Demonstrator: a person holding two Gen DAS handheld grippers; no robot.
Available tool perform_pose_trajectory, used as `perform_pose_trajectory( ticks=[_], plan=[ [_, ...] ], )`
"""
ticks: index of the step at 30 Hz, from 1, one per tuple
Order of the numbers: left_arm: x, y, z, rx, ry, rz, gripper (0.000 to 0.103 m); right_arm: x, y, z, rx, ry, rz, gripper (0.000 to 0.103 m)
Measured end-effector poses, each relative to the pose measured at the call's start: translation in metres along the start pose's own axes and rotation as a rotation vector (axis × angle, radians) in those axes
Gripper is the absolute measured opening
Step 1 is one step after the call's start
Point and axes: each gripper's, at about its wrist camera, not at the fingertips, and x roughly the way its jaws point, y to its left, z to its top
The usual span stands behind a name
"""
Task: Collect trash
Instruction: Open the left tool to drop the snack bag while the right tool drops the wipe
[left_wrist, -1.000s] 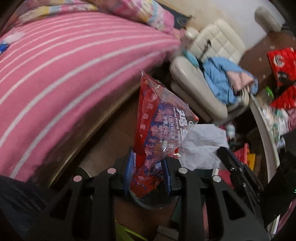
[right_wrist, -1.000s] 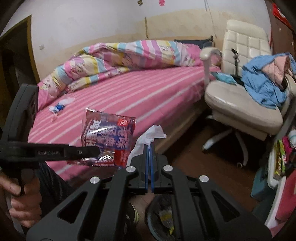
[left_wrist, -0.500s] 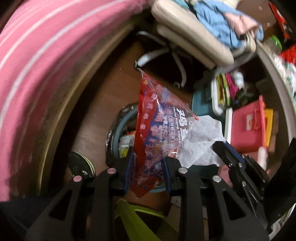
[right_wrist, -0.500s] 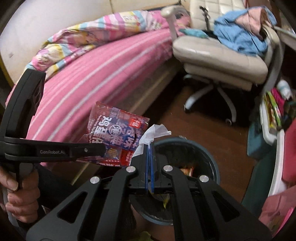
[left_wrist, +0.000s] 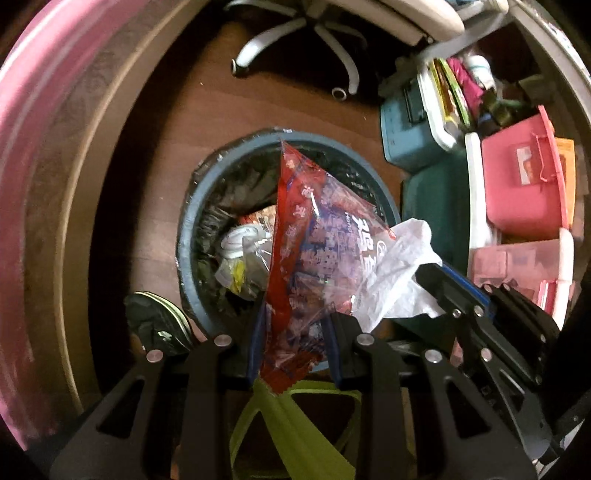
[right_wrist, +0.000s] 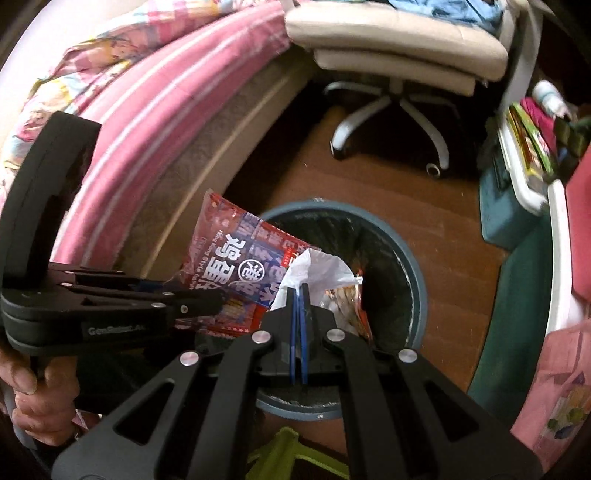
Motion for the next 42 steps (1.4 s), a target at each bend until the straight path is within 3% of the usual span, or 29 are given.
perform_pose_trajectory(
  ticks=[8, 19, 31, 37, 40, 42],
  plan=[
    [0.015, -0.004, 0.001, 0.020, 0.057, 0.000, 0.029, 0.019, -0.013, -0.017, 0.016, 0.034, -0.024, 0.003],
    [0.014, -0.003, 0.000, 0.023, 0.058, 0.003, 0.033, 0.017, -0.010, -0.018, 0.027, 0.030, -0.050, 0.006],
    [0.004, 0.000, -0.002, 0.010, 0.033, 0.001, 0.044, 0.007, -0.007, -0.010, 0.023, 0.014, -0.075, 0.032],
    [-0.005, 0.003, 0.000, -0.018, 0.001, 0.000, 0.059, 0.001, -0.001, -0.009, 0.037, 0.010, -0.096, 0.047],
    [-0.013, 0.007, 0.002, -0.047, -0.025, -0.003, 0.067, -0.004, -0.002, -0.008, 0.053, -0.010, -0.103, 0.059],
    [-0.018, 0.009, 0.003, -0.067, -0.046, 0.002, 0.074, -0.009, -0.001, -0.007, 0.072, -0.033, -0.115, 0.077]
  ],
)
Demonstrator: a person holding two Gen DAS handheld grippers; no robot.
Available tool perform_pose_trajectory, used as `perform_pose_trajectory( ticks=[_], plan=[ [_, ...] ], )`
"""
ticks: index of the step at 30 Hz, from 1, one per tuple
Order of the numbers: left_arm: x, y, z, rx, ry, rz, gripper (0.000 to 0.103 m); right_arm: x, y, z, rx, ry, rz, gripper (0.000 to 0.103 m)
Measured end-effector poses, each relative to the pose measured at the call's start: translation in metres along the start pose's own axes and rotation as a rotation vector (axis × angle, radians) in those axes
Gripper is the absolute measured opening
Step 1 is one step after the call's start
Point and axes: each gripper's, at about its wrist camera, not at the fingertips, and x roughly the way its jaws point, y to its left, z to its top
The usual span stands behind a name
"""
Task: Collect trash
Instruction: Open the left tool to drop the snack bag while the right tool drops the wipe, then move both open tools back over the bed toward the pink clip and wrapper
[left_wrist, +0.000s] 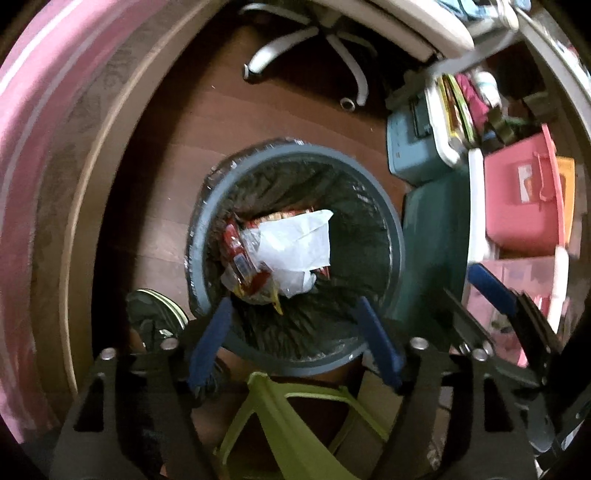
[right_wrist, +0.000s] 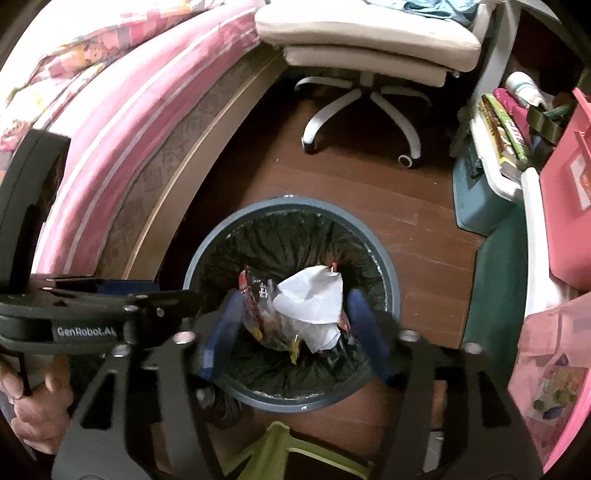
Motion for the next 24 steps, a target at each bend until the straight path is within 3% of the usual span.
perform_pose_trajectory(
  ticks=[2, 12, 17, 24],
  plan=[
    [-0.008, 0.003, 0.001, -0.028, -0.026, -0.001, 0.076, -0.004, 0.002, 0.001, 0.016, -0.009, -0.002, 0.083],
    [-0.072, 0.023, -0.010, -0.171, -0.209, -0.054, 0.079, -0.039, 0.019, 0.010, -0.002, -0.105, 0.017, 0.088],
    [-0.116, 0.040, -0.028, -0.260, -0.340, -0.089, 0.080, -0.069, 0.026, 0.016, -0.020, -0.170, 0.052, 0.089],
    [-0.182, 0.069, -0.074, -0.402, -0.558, -0.149, 0.080, -0.110, 0.064, 0.016, -0.098, -0.269, 0.079, 0.091]
  ],
)
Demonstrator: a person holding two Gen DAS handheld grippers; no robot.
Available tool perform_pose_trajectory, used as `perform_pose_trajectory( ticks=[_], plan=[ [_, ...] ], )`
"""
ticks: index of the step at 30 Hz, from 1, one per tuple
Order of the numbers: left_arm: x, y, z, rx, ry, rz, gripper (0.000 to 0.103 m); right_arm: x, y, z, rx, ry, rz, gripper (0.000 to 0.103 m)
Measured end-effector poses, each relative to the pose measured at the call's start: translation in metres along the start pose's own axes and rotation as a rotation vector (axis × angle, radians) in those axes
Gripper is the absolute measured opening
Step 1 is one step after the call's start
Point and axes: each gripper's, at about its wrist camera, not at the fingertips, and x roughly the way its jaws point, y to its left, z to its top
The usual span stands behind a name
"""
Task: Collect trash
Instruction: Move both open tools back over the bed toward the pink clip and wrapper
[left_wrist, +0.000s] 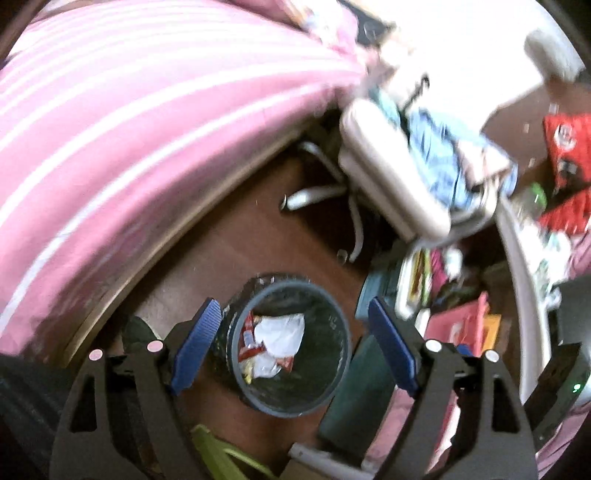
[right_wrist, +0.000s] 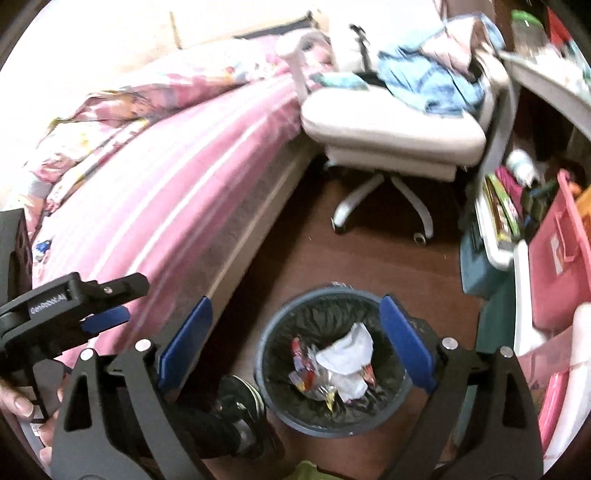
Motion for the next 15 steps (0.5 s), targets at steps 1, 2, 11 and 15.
perform_pose_trajectory(
  ticks=[1, 2, 11, 15],
  plan=[
    [-0.009, 0.003, 0.000, -0.011, -0.024, -0.008, 0.080, -0.005, 0.008, 0.002, -0.015, -0.015, 0.007, 0.092],
    [-0.019, 0.006, -0.001, -0.022, -0.054, -0.018, 0.080, -0.010, 0.014, 0.004, -0.028, -0.027, 0.013, 0.092],
    [-0.097, 0.031, -0.019, -0.086, -0.264, -0.113, 0.081, -0.045, 0.083, 0.011, -0.191, -0.146, 0.074, 0.093],
    [-0.124, 0.046, -0.019, -0.106, -0.347, -0.114, 0.082, -0.056, 0.114, 0.020, -0.241, -0.183, 0.126, 0.094]
  ],
)
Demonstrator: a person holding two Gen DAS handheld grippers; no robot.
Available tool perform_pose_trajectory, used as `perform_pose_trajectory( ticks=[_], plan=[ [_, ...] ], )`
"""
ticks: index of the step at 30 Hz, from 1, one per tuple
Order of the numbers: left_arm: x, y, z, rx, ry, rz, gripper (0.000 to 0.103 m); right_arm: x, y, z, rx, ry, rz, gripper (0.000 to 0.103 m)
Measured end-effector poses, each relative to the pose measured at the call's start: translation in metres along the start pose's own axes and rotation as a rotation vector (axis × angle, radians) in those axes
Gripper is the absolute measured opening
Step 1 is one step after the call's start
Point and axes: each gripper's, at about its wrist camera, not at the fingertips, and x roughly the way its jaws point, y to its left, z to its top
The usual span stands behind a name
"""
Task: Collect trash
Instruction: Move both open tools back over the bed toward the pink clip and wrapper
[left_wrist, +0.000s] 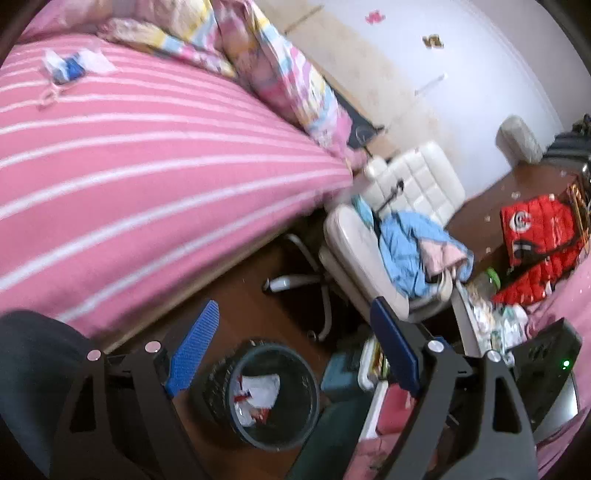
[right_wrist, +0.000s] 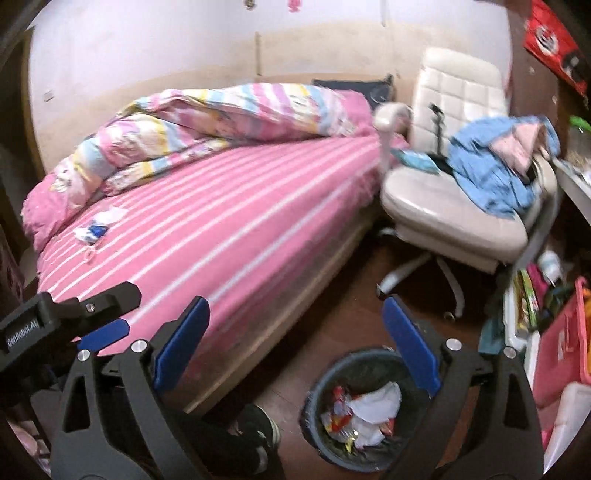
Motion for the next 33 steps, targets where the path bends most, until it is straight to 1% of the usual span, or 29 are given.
perform_pose_trajectory(
  ticks=[5, 8, 12, 13, 15, 16, 19, 21, 22, 24, 25, 27, 29, 31, 33],
  plan=[
    [-0.035, 0.024, 0.025, -0.034, -0.094, 0.016, 0.082, 0.003, 0.040, 0.016, -0.047, -0.030, 0.079, 0.095],
    [-0.062, 0.046, 0.040, -0.042, -0.169, 0.062, 0.083, 0.008, 0.065, 0.027, -0.078, -0.036, 0.129, 0.095],
    [-0.089, 0.083, 0.059, -0.113, -0.211, 0.107, 0.084, 0.018, 0.110, 0.040, -0.100, -0.027, 0.216, 0.096],
    [-0.096, 0.096, 0.065, -0.132, -0.219, 0.135, 0.084, 0.022, 0.120, 0.041, -0.107, -0.026, 0.235, 0.096],
    [-0.108, 0.113, 0.071, -0.140, -0.240, 0.165, 0.084, 0.031, 0.148, 0.044, -0.135, -0.017, 0.270, 0.096],
    [-0.116, 0.124, 0.075, -0.137, -0.250, 0.200, 0.084, 0.036, 0.160, 0.044, -0.150, -0.015, 0.288, 0.096],
    [-0.132, 0.154, 0.083, -0.099, -0.261, 0.285, 0.084, 0.055, 0.199, 0.042, -0.196, 0.003, 0.330, 0.096],
    [-0.140, 0.174, 0.087, -0.077, -0.265, 0.341, 0.084, 0.067, 0.217, 0.040, -0.204, 0.017, 0.382, 0.096],
    [-0.143, 0.186, 0.091, -0.079, -0.257, 0.370, 0.084, 0.074, 0.229, 0.041, -0.192, 0.033, 0.433, 0.096],
    [-0.149, 0.206, 0.099, -0.103, -0.247, 0.375, 0.084, 0.084, 0.244, 0.046, -0.195, 0.039, 0.470, 0.096],
    [-0.152, 0.215, 0.104, -0.111, -0.251, 0.381, 0.084, 0.087, 0.254, 0.049, -0.208, 0.025, 0.488, 0.096],
    [-0.153, 0.229, 0.112, -0.108, -0.254, 0.418, 0.084, 0.095, 0.271, 0.054, -0.235, -0.003, 0.512, 0.096],
    [-0.153, 0.245, 0.121, -0.120, -0.246, 0.447, 0.084, 0.109, 0.289, 0.055, -0.263, -0.006, 0.516, 0.096],
    [-0.152, 0.260, 0.130, -0.149, -0.247, 0.456, 0.084, 0.124, 0.307, 0.055, -0.287, -0.001, 0.518, 0.096],
    [-0.150, 0.271, 0.141, -0.176, -0.250, 0.462, 0.084, 0.143, 0.324, 0.055, -0.301, 0.021, 0.517, 0.096]
  ],
)
